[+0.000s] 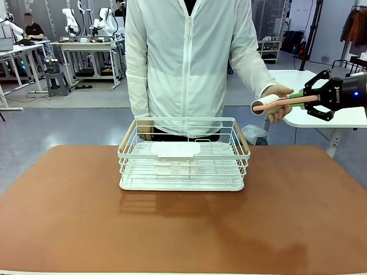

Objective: Clean the table.
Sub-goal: Clean the table with the Lint Roller when the human lifts the Dish drying rack.

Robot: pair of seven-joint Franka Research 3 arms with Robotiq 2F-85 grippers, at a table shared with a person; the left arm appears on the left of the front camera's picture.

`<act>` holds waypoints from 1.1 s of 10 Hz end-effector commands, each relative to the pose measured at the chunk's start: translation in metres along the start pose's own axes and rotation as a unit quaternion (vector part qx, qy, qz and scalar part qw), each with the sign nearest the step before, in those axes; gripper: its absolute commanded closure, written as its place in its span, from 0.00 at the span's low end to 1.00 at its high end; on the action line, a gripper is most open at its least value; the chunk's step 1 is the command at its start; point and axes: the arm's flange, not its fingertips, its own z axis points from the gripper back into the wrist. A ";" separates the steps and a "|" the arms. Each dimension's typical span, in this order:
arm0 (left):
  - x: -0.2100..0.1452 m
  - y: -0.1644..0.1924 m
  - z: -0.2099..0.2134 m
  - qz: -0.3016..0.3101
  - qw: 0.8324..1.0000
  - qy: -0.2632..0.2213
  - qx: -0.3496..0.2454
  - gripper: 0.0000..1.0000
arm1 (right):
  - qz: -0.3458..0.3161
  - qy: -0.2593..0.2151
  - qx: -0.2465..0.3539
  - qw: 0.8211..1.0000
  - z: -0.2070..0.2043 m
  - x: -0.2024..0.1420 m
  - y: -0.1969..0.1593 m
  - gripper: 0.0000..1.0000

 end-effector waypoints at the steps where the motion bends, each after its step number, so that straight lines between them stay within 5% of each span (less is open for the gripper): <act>1: 0.000 -0.001 0.002 -0.005 1.000 0.000 -0.012 0.00 | -0.001 0.000 0.002 1.000 0.000 0.000 0.001 1.00; 11: 0.000 -0.001 0.002 -0.005 1.000 0.000 -0.012 0.00 | -0.001 0.000 0.002 1.000 0.000 0.000 0.001 1.00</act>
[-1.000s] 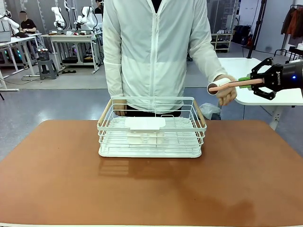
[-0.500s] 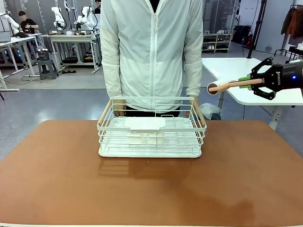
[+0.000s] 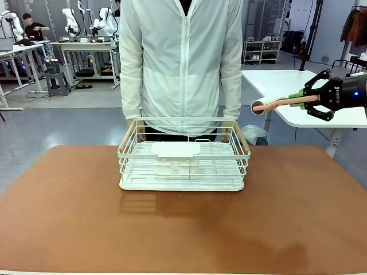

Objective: Clean the table.
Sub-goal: Clean the table with the Lint Roller when the human lifts the Dish drying rack.

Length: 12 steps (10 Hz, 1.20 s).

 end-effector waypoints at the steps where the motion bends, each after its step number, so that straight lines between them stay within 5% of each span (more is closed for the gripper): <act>1: 0.000 -0.001 0.002 -0.005 1.000 0.000 -0.012 0.00 | -0.001 0.000 0.002 1.000 0.000 0.000 0.001 1.00; 12: 0.000 -0.001 0.002 -0.005 1.000 0.000 -0.012 0.00 | -0.001 0.000 0.002 1.000 0.000 0.000 0.001 1.00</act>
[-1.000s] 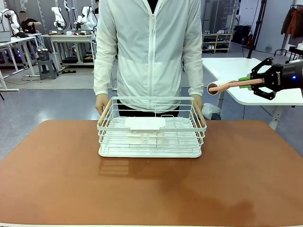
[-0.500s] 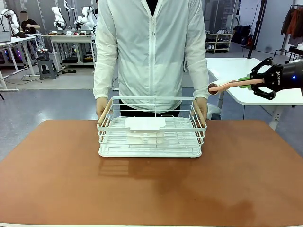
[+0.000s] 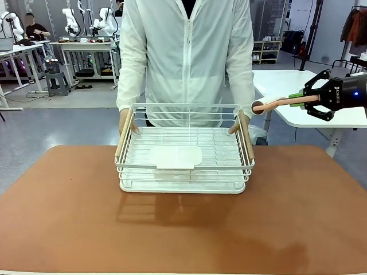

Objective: Clean the table.
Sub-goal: Clean the table with the Lint Roller when the human lifts the Dish drying rack.

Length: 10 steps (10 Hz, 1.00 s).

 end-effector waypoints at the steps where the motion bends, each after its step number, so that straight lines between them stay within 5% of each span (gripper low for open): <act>1: 0.000 -0.001 0.002 -0.005 1.000 0.000 -0.012 0.00 | -0.001 0.000 0.002 1.000 0.000 0.000 0.001 1.00; 10: 0.000 -0.001 0.002 -0.005 1.000 0.000 -0.012 0.00 | -0.001 0.000 0.002 1.000 0.000 0.000 0.001 1.00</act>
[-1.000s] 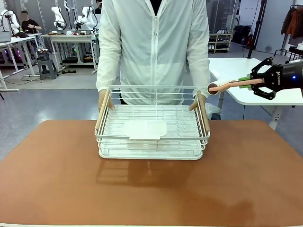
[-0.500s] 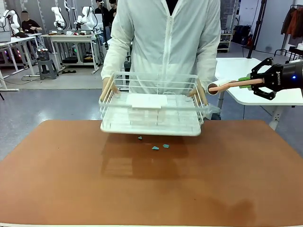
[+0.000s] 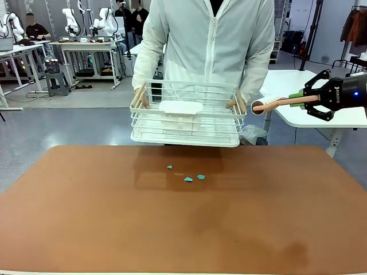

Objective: Clean the table.
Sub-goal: Clean the table with the Lint Roller when the human lifts the Dish drying rack.

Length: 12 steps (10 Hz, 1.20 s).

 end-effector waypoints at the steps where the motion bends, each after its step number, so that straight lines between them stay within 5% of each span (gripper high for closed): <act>1: 0.000 -0.001 0.002 -0.005 1.000 0.000 -0.012 0.00 | -0.001 0.000 0.002 1.000 0.000 0.000 0.001 1.00; 9: 0.000 -0.001 0.002 -0.005 1.000 0.000 -0.012 0.00 | -0.001 0.000 0.002 1.000 0.000 0.000 0.001 1.00; 10: 0.000 -0.001 0.002 -0.005 1.000 0.000 -0.012 0.00 | 0.000 0.000 0.000 1.000 0.000 0.000 0.000 0.79; 12: 0.000 -0.001 0.002 -0.005 1.000 0.000 -0.012 0.00 | 0.124 0.092 -0.027 0.988 0.018 -0.011 0.047 0.79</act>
